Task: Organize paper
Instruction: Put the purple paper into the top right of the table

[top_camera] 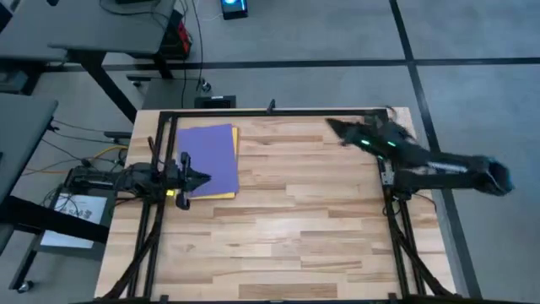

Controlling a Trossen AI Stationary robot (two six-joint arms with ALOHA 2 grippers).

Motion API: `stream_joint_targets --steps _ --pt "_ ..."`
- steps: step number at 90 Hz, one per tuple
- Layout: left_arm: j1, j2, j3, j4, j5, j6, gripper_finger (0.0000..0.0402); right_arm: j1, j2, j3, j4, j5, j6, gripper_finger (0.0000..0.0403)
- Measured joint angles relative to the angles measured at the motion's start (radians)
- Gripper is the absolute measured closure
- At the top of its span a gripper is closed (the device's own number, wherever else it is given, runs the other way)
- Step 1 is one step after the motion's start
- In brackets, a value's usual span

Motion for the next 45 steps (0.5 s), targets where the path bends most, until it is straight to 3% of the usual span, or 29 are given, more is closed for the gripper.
stream_joint_targets --steps 11,20,29,45 --pt "0.000 -0.001 0.000 -0.004 -0.007 0.049 0.0384 0.000 0.297 0.233 -0.027 -0.162 -0.134 0.0358" --pt "0.000 0.000 0.000 -0.005 -0.071 -0.041 0.0384 0.001 0.489 0.402 -0.084 -0.197 -0.182 0.0358" --pt "0.000 -0.001 0.002 -0.002 -0.104 -0.133 0.0384 -0.008 0.642 0.551 -0.206 -0.219 -0.224 0.0358" --pt "0.000 0.000 0.003 0.010 -0.152 -0.148 0.0384 0.011 0.842 0.749 -0.504 -0.290 -0.416 0.0352"
